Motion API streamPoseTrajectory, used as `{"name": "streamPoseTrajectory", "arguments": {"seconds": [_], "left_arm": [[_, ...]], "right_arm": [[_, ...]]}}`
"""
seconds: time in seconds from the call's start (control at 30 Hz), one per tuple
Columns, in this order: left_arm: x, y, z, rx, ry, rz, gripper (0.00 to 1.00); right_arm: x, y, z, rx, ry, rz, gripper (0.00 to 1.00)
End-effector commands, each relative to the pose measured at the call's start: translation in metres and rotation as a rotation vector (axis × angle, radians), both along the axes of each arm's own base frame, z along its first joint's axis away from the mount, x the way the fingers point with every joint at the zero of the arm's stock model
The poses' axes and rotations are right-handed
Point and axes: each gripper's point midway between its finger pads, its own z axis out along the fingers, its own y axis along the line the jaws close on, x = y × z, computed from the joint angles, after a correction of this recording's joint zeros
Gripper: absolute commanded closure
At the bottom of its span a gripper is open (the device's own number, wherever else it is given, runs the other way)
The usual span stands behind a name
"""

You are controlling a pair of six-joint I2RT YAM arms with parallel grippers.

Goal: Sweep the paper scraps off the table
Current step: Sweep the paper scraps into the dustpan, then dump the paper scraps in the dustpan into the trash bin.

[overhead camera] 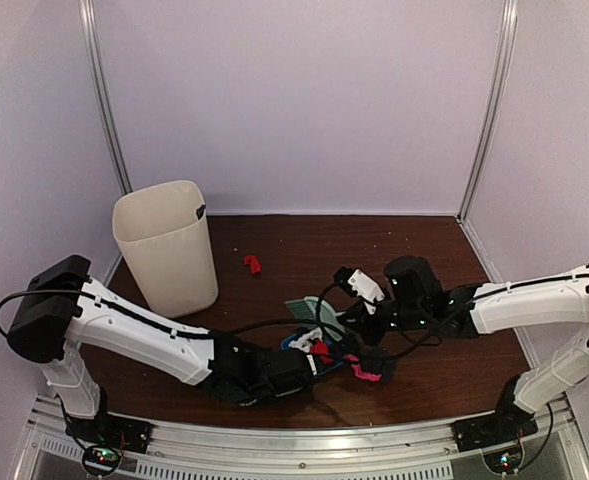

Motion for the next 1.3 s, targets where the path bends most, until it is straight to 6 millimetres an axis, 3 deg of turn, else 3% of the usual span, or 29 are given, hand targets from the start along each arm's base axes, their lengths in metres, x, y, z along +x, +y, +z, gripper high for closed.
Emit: {"name": "streamPoseTrajectory", "arguments": {"seconds": [0.0,0.27,0.77,1.27], "left_arm": [[0.015,-0.006,0.024,-0.097,-0.072,0.047,1.0],[0.025,-0.004,0.051,-0.171,-0.154,0.081,1.0],[0.033,0.004,0.079,-0.238,-0.23,0.13,1.0],[0.034,0.006,0.11,-0.273,-0.264,0.131,1.0]], "right_arm": [[-0.004,0.005,0.008,0.067,0.026,-0.018,1.0],[0.008,0.009,0.028,0.115,-0.001,-0.067,1.0],[0.015,0.011,0.087,0.22,-0.073,-0.097,1.0],[0.036,-0.01,0.155,0.262,-0.215,-0.238,1.0]]}}
